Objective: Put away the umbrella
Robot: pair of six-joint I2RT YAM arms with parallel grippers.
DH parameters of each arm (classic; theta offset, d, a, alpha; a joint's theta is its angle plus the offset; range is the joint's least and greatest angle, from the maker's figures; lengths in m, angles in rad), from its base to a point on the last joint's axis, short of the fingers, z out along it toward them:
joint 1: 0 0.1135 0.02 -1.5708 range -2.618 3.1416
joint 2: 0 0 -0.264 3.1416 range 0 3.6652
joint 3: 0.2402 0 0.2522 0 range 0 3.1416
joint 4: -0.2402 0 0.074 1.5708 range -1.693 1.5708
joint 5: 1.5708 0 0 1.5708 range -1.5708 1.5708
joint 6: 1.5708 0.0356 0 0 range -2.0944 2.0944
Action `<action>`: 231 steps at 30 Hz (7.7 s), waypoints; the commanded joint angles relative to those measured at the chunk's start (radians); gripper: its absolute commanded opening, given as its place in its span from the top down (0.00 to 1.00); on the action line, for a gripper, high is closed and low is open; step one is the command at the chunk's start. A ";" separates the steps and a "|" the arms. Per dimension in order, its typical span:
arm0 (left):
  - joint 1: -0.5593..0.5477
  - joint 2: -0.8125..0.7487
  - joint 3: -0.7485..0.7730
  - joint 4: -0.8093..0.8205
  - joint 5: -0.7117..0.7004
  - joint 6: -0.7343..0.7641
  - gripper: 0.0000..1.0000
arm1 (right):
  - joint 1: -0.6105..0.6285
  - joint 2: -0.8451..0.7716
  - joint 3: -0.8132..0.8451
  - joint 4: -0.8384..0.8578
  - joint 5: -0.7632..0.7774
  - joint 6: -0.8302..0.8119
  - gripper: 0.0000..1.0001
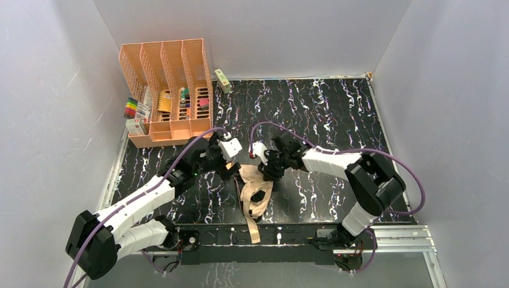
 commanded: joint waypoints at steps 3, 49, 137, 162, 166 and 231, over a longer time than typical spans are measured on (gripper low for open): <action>0.088 -0.009 0.041 -0.002 0.179 -0.040 0.10 | 0.048 -0.104 -0.173 0.033 0.131 -0.181 0.92; -0.006 0.688 0.235 -0.201 0.552 -0.027 0.35 | 0.139 -0.299 -0.422 0.401 0.290 -0.447 0.95; -0.001 0.603 0.176 -0.111 0.032 -0.113 1.00 | 0.529 -0.682 -0.445 0.087 0.715 1.525 1.00; -0.001 0.661 0.206 -0.109 -0.065 -0.093 1.00 | 0.476 -0.794 -0.428 -0.336 0.176 1.541 1.00; -0.001 0.670 0.212 -0.102 -0.080 -0.089 1.00 | 0.475 -0.798 -0.431 -0.317 0.124 1.541 1.00; -0.278 0.560 -0.081 0.312 -0.120 0.328 1.00 | -0.266 0.000 0.219 -0.199 -0.404 0.180 0.05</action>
